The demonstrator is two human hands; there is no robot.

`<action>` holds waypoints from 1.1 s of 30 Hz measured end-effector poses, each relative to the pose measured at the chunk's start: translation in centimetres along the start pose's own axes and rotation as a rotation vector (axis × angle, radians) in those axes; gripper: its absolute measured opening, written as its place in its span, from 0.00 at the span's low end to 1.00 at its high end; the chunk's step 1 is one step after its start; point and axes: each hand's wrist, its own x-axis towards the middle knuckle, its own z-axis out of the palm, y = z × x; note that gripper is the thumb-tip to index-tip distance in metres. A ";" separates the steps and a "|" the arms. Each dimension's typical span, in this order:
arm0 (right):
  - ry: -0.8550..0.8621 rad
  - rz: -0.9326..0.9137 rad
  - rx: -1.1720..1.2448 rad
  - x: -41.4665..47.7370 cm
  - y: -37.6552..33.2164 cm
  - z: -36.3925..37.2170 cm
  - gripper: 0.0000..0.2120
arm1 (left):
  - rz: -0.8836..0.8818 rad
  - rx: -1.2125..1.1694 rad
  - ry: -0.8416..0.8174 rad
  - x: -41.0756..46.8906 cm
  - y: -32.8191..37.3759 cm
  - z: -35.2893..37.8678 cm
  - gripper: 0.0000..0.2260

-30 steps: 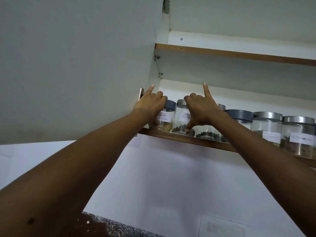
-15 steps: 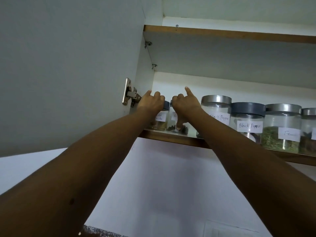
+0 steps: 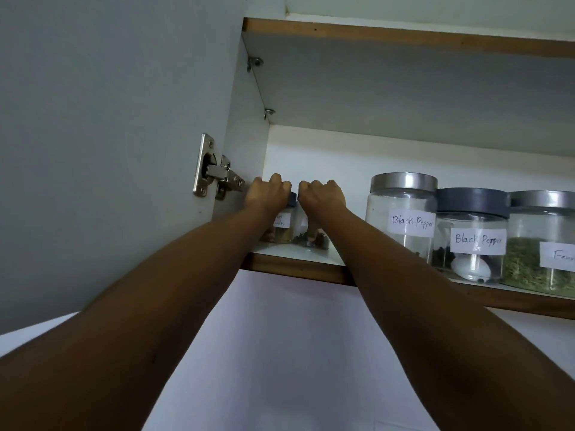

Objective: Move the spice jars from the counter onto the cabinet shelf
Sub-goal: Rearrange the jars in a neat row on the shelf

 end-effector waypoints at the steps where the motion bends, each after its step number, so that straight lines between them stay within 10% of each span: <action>1: -0.015 -0.001 -0.004 0.1 0.0 0.0 0.31 | 0.004 -0.005 -0.002 0.1 0.0 0.0 0.22; 12: -0.022 0.026 0.029 1.2 -0.4 0.6 0.27 | -0.004 -0.031 0.015 0.6 0.2 0.5 0.24; 25: -0.010 0.117 0.133 -3.8 -1.8 -1.4 0.52 | -0.092 -0.256 0.010 -3.7 1.6 -1.6 0.34; 33: 0.332 0.021 0.346 -11.1 -1.2 -6.6 0.10 | -0.273 -0.673 0.315 -8.6 1.4 -6.7 0.07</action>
